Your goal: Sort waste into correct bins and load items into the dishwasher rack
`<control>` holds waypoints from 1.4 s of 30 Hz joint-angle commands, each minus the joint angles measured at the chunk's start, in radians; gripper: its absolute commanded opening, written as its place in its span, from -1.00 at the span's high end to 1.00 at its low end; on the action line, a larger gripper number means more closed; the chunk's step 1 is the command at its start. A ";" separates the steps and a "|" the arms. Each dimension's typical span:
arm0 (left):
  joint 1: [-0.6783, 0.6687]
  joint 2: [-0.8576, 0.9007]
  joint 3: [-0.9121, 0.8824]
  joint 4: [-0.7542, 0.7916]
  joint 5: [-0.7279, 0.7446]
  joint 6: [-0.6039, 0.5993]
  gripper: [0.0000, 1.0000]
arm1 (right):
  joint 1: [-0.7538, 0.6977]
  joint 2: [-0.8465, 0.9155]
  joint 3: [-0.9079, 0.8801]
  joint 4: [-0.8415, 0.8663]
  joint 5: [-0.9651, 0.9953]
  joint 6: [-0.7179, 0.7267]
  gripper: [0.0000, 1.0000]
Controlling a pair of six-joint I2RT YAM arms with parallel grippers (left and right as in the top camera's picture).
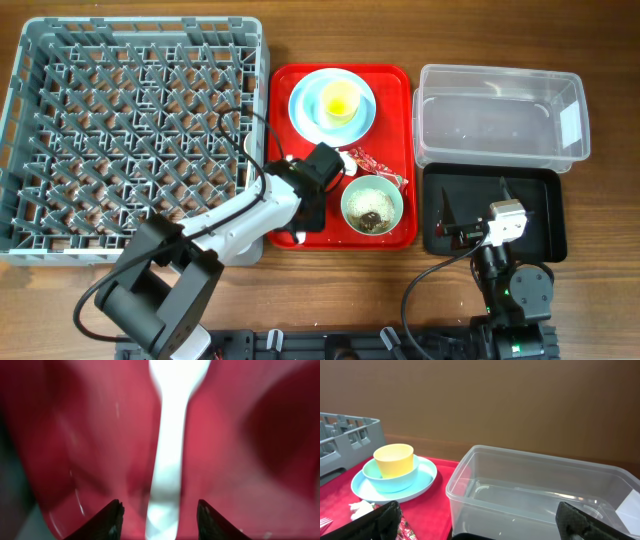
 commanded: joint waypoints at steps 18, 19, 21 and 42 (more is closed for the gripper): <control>0.015 0.119 0.027 0.338 -0.284 0.008 0.37 | -0.005 -0.002 -0.001 0.003 -0.009 -0.005 -1.00; 0.015 0.123 0.027 0.338 -0.284 0.008 0.36 | -0.005 -0.002 -0.001 0.003 -0.009 -0.005 -1.00; 0.015 0.124 0.026 0.331 -0.278 0.008 0.36 | -0.005 -0.002 -0.001 0.003 -0.009 -0.006 -1.00; 0.014 0.051 0.025 0.262 -0.269 0.008 0.49 | -0.005 -0.002 -0.001 0.003 -0.009 -0.005 -1.00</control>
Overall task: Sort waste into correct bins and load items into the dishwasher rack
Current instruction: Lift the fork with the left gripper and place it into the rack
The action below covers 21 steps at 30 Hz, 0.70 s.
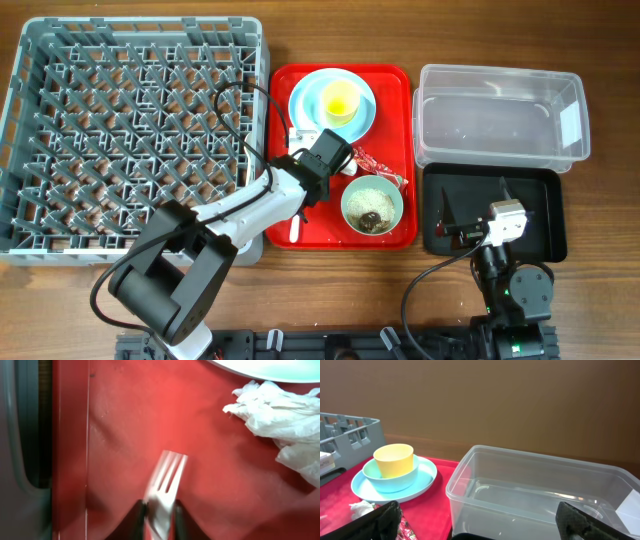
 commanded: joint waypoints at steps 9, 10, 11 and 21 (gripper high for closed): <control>0.005 -0.019 0.000 0.001 0.002 0.003 0.38 | -0.005 -0.002 -0.001 0.004 -0.009 -0.005 -1.00; 0.004 -0.018 0.000 -0.005 0.002 0.003 0.37 | -0.005 -0.002 -0.001 0.004 -0.009 -0.005 -0.99; 0.004 -0.013 0.000 -0.009 0.002 0.003 0.36 | -0.005 -0.002 -0.001 0.004 -0.009 -0.005 -1.00; 0.004 0.051 -0.001 0.000 0.073 0.003 0.49 | -0.005 -0.002 -0.001 0.004 -0.009 -0.005 -1.00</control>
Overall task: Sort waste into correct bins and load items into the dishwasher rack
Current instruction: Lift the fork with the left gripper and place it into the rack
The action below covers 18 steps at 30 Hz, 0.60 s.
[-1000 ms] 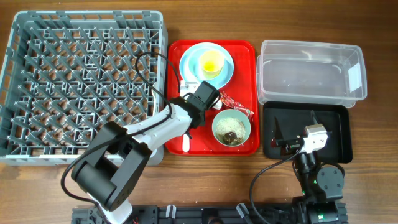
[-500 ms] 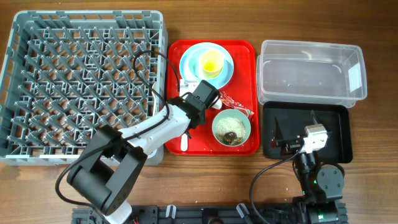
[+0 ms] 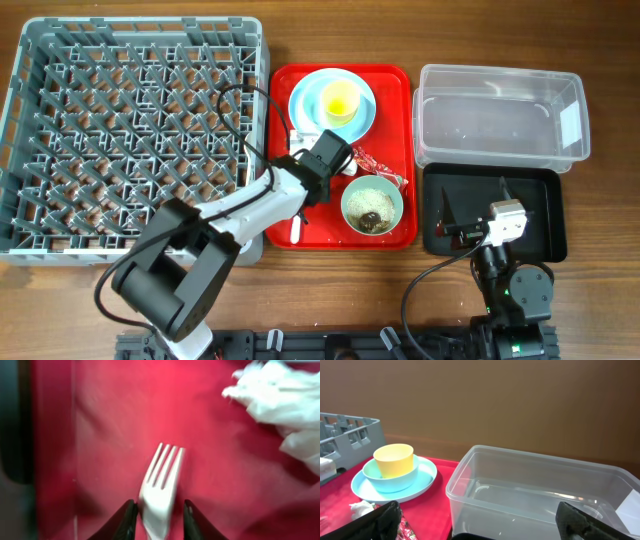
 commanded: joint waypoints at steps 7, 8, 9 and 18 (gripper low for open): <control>0.005 0.033 -0.001 0.014 -0.026 0.002 0.55 | -0.005 -0.002 -0.001 0.003 -0.009 -0.005 -0.99; 0.005 0.032 -0.001 0.014 -0.030 0.014 0.60 | -0.005 -0.002 -0.001 0.003 -0.009 -0.005 -1.00; 0.005 0.032 -0.001 0.014 -0.030 0.018 0.62 | -0.005 -0.002 -0.001 0.003 -0.009 -0.005 -0.99; 0.005 0.031 -0.001 0.008 -0.033 0.018 0.92 | -0.005 -0.002 -0.001 0.003 -0.009 -0.005 -0.99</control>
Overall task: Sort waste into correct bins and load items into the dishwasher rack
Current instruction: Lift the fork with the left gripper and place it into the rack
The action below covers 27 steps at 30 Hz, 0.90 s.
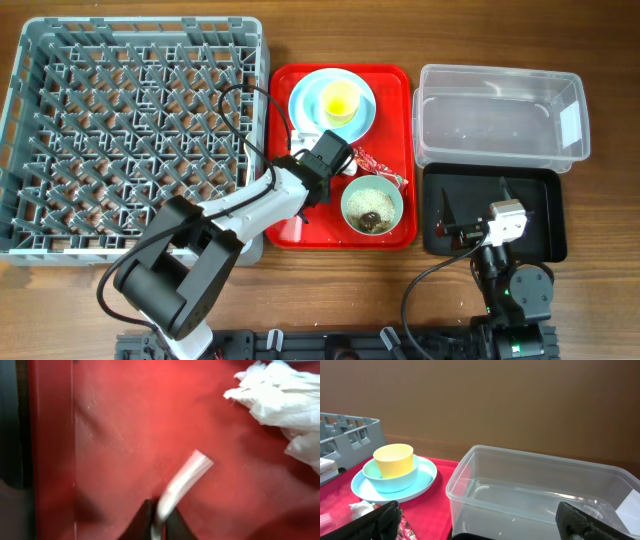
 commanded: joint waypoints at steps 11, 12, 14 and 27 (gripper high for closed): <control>0.005 -0.135 0.005 0.000 -0.047 0.008 0.92 | -0.005 -0.002 -0.001 0.004 -0.009 -0.005 -1.00; 0.005 -0.162 0.006 0.000 -0.058 0.008 0.92 | -0.005 -0.002 -0.001 0.004 -0.009 -0.005 -1.00; 0.005 -0.239 0.007 0.000 -0.093 0.008 0.92 | -0.005 -0.002 -0.001 0.004 -0.009 -0.005 -1.00; 0.133 -0.473 0.006 -0.105 -0.329 0.008 0.92 | -0.005 -0.002 -0.001 0.004 -0.009 -0.005 -1.00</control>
